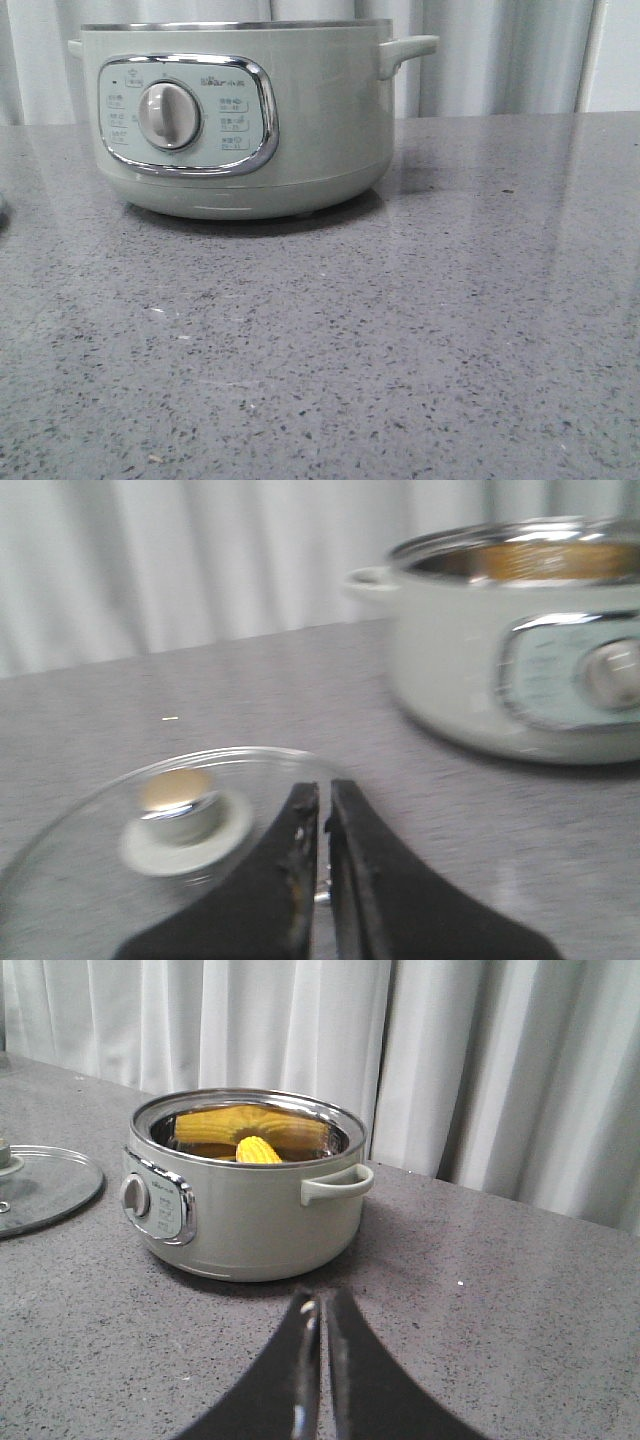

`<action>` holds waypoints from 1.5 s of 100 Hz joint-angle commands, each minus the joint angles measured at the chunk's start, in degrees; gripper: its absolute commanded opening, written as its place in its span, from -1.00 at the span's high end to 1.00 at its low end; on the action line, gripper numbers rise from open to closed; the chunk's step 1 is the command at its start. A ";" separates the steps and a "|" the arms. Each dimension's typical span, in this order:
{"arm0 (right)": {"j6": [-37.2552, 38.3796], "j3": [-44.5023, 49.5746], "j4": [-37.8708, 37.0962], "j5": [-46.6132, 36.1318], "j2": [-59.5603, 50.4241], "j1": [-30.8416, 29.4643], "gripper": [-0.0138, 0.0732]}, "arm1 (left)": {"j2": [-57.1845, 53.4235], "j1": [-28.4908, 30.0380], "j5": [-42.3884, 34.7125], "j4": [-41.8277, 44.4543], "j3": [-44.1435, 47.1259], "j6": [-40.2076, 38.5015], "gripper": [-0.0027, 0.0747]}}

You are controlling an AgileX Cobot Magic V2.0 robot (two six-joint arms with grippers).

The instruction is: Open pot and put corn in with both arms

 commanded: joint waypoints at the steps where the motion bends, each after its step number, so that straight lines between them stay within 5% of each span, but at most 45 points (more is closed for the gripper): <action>1: 0.03 -1.23 -0.76 -4.81 0.83 -0.36 0.81 | -1.61 0.06 -10.40 9.08 3.01 -7.21 0.98; 37: 0.03 -1.23 -0.76 -4.81 0.83 -0.36 0.81 | -3.55 0.06 -9.37 14.01 12.15 -22.72 0.98; 56: 0.03 -1.23 -0.76 -4.81 0.83 -0.36 0.81 | -3.55 0.06 -2.87 13.91 13.31 -22.66 0.98; 150: 0.03 -0.46 -0.76 -4.81 0.73 -0.36 0.81 | -3.55 0.06 -2.86 13.62 13.31 -22.81 0.98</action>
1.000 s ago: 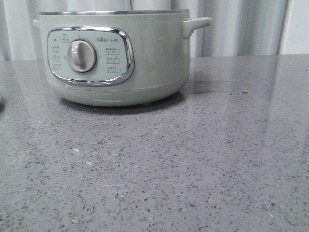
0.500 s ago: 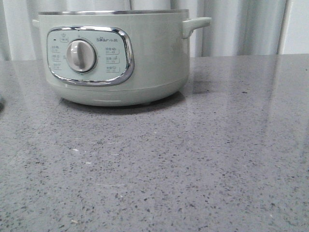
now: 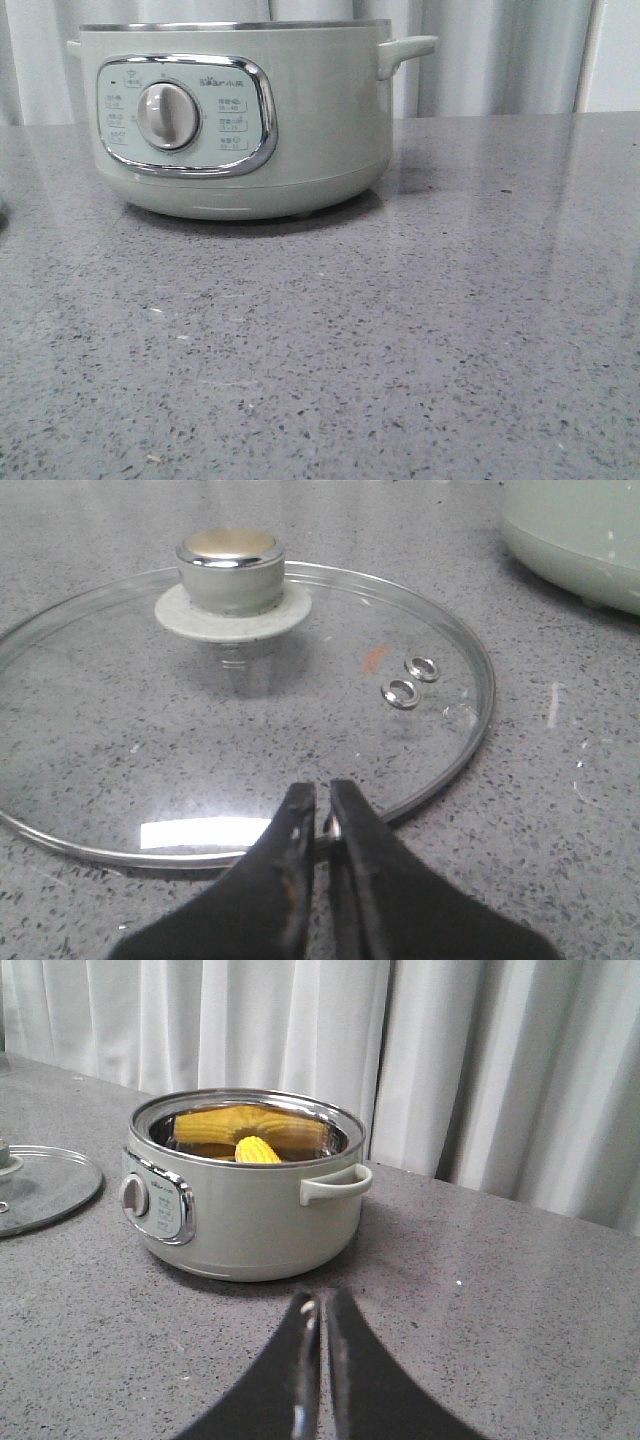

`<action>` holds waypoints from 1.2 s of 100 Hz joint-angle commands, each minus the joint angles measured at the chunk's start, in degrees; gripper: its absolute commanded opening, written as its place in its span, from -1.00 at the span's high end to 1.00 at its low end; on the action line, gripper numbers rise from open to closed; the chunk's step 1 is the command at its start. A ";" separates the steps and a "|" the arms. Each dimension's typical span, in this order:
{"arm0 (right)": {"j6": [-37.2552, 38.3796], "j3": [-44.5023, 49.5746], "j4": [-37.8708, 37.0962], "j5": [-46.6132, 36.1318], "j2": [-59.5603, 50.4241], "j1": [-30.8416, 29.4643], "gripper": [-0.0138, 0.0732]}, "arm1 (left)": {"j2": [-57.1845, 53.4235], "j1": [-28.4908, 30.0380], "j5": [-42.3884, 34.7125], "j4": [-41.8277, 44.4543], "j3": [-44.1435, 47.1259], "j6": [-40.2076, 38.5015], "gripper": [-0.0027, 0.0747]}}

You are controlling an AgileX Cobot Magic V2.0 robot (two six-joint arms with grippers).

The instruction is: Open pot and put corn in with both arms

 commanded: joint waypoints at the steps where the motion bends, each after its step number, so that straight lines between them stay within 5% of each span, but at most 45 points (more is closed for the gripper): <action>1: 0.03 -0.37 -0.76 -4.81 0.74 -0.36 0.81 | -1.87 0.06 -0.94 -0.67 0.38 -0.69 0.98; 18: 0.03 7.87 -3.61 -7.63 0.38 -2.91 0.81 | -1.87 0.06 -0.94 -0.67 0.38 -0.69 0.98; 49: 0.03 33.45 1.85 -38.06 -0.24 -19.37 0.81 | -1.87 0.06 -0.94 -0.67 0.38 -0.69 0.98; 63: 0.03 34.89 1.99 -25.24 -5.23 -23.35 0.81 | -1.87 0.06 -0.94 -0.67 0.38 -0.69 0.98; 87: 0.03 35.65 1.99 -16.66 -7.87 -25.37 0.81 | -1.87 0.06 -0.94 -0.67 0.38 -0.69 0.98; 120: 0.03 35.65 1.99 -17.12 -8.00 -25.37 0.81 | -1.87 0.06 -0.94 -0.67 0.38 -0.69 0.98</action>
